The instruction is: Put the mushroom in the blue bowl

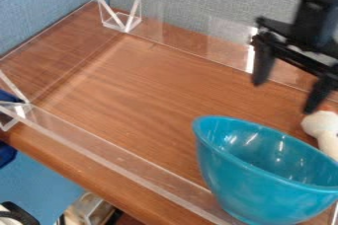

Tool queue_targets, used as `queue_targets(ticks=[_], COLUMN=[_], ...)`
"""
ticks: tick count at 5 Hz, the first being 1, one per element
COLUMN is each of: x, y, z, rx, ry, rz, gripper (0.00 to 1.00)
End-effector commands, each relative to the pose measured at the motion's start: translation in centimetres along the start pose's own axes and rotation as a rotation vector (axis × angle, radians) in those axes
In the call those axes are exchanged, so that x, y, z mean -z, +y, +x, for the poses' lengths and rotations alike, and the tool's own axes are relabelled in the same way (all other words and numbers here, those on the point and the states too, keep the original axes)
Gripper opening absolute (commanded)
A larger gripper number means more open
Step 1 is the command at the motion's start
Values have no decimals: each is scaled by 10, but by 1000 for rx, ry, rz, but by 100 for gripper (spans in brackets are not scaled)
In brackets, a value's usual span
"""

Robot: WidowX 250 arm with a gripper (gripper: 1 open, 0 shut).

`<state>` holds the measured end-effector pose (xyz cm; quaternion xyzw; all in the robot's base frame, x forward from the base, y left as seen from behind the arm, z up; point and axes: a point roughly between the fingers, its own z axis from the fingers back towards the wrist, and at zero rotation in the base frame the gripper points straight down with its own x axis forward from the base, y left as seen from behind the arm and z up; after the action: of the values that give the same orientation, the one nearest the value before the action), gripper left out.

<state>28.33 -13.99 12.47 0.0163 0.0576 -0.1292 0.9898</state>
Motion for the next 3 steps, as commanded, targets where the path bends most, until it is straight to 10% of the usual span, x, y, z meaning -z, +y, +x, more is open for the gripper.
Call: queue_targets(ticks=[1,3], x=[-6,6], y=[-8,19], z=[18,18], rx=[-9,-37], ry=[-70,-80], rz=[-1,-9], gripper=[100,100])
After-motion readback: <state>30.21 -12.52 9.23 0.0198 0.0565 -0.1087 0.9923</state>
